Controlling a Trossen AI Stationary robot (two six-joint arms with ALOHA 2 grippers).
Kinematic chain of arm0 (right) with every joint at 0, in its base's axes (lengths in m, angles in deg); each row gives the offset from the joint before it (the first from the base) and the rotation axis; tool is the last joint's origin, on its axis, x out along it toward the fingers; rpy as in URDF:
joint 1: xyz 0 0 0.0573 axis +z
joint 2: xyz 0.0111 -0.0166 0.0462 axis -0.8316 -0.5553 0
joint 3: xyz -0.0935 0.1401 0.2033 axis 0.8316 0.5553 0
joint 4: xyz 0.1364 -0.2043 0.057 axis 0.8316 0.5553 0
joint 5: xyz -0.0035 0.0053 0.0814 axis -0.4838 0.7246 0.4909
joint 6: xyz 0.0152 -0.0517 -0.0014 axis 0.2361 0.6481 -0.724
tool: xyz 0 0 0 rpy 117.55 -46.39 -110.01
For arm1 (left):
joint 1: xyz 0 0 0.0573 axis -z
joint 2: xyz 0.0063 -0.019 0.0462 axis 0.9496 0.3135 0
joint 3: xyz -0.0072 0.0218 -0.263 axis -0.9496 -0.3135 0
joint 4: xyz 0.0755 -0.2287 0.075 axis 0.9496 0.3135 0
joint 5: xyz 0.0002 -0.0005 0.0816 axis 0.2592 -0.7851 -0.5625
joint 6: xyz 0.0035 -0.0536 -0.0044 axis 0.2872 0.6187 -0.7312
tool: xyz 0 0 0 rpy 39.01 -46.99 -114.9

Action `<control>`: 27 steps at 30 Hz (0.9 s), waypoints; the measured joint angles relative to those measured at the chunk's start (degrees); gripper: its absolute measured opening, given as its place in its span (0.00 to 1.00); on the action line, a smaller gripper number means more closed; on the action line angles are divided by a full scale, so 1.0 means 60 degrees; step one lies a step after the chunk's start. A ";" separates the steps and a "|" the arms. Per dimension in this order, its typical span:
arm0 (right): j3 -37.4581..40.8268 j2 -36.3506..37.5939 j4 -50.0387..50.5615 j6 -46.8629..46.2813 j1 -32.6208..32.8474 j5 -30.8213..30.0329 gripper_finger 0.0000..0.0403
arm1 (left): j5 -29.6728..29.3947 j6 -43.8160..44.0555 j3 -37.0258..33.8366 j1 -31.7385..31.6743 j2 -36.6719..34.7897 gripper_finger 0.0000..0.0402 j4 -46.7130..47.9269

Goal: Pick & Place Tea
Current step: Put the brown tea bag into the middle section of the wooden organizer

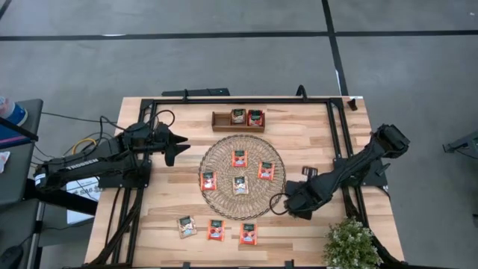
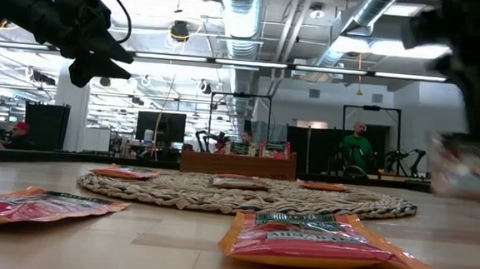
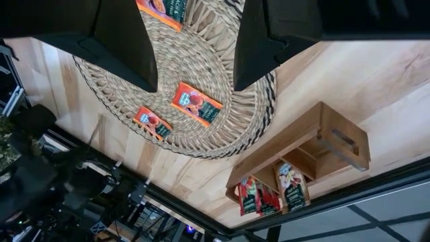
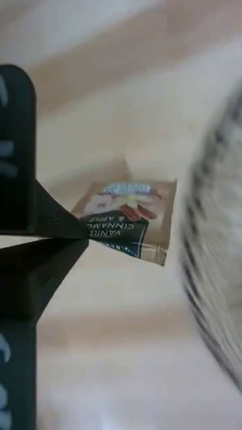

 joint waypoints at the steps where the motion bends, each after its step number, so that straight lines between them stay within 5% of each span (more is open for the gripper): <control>1: -0.0224 0.0004 0.0323 0.0173 -0.0075 -0.0419 0.00 | 0.0000 0.0007 0.0000 0.0000 0.0000 0.47 0.0000; 12: -0.1916 0.0011 0.1338 0.3974 -0.2269 -0.3666 0.00 | 0.0002 0.0070 0.0000 0.0000 0.0002 0.47 0.0000; 27: -0.2315 -0.0147 -0.4576 1.1536 -0.6699 -0.4179 0.00 | 0.0001 0.0077 0.0000 0.0002 0.0000 0.47 -0.0004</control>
